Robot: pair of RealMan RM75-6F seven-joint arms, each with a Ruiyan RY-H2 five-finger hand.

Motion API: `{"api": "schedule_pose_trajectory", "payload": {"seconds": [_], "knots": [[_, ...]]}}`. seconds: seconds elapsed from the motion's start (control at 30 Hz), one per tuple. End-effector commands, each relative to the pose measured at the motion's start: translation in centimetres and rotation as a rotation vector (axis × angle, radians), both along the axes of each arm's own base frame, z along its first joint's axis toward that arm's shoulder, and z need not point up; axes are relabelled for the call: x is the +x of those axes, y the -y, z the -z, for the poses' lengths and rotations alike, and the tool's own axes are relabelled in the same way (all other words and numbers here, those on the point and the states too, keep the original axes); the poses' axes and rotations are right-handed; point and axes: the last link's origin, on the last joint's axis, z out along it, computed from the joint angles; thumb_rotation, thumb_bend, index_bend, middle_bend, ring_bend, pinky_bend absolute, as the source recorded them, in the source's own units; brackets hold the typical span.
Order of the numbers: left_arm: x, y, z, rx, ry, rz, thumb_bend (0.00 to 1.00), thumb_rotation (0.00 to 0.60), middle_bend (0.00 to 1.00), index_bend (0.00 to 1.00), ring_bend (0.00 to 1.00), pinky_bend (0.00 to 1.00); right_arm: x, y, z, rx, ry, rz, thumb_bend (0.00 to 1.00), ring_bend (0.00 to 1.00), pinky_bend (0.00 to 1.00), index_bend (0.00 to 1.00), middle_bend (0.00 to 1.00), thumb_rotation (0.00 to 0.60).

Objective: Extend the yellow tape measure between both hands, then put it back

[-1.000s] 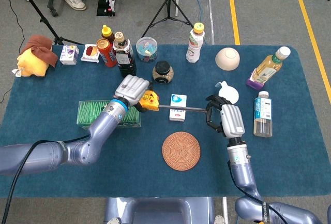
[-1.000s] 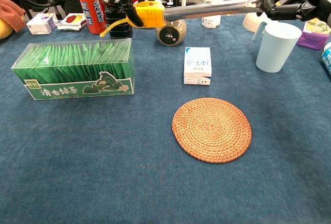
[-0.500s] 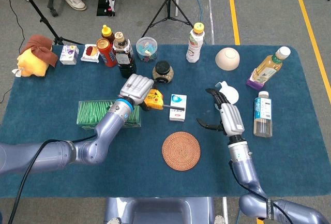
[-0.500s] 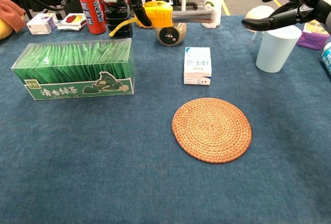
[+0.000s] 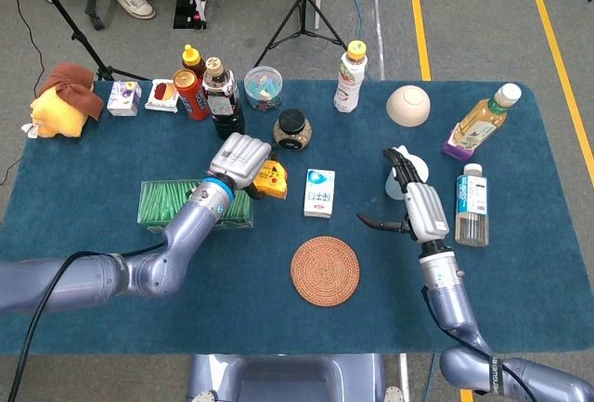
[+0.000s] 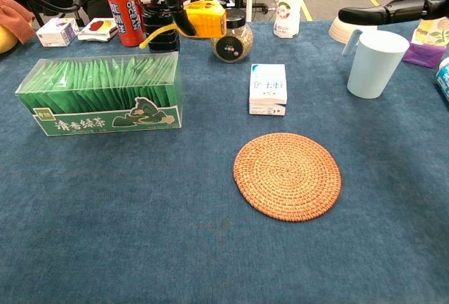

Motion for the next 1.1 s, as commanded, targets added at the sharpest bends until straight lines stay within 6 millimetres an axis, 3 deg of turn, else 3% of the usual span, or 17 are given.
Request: {"api": "schedule_pose_trajectory", "payload": {"seconds": [0.03, 0.33, 0.5, 0.57, 0.8, 1.1], "knots": [[-1.1, 0.2, -0.9, 0.018, -0.026, 0.007, 0.35, 0.6, 0.54, 0.71, 0.48, 0.58, -0.5, 0.0, -0.1, 0.001, -0.013, 0.007, 0.05, 0.07, 0.24, 0.0, 0.06, 0.345], [-5.1, 1.1, -3.5, 0.076, -0.09, 0.004, 0.35, 0.6, 0.54, 0.71, 0.48, 0.55, -1.3, 0.0, -0.3, -0.007, -0.038, 0.006, 0.07, 0.07, 0.25, 0.0, 0.07, 0.347], [-8.2, 1.8, -4.8, 0.114, -0.1, -0.022, 0.35, 0.6, 0.54, 0.71, 0.48, 0.54, -1.4, 0.0, -0.2, -0.007, -0.052, -0.005, 0.07, 0.07, 0.25, 0.0, 0.08, 0.35], [-10.4, 2.4, -5.4, 0.132, -0.118, -0.05, 0.35, 0.6, 0.54, 0.71, 0.48, 0.53, -1.1, -0.1, 0.1, 0.0, -0.034, -0.01, 0.08, 0.07, 0.25, 0.0, 0.08, 0.348], [-13.5, 3.6, -5.4, 0.129, -0.13, -0.079, 0.35, 0.6, 0.54, 0.71, 0.48, 0.51, -0.7, -0.2, 0.7, 0.007, -0.032, -0.022, 0.08, 0.07, 0.25, 0.0, 0.08, 0.345], [-14.9, 3.8, -4.7, 0.116, -0.146, -0.098, 0.35, 0.6, 0.54, 0.71, 0.44, 0.49, -0.6, -0.3, 0.8, 0.01, -0.027, -0.017, 0.1, 0.08, 0.25, 0.0, 0.08, 0.349]]}}
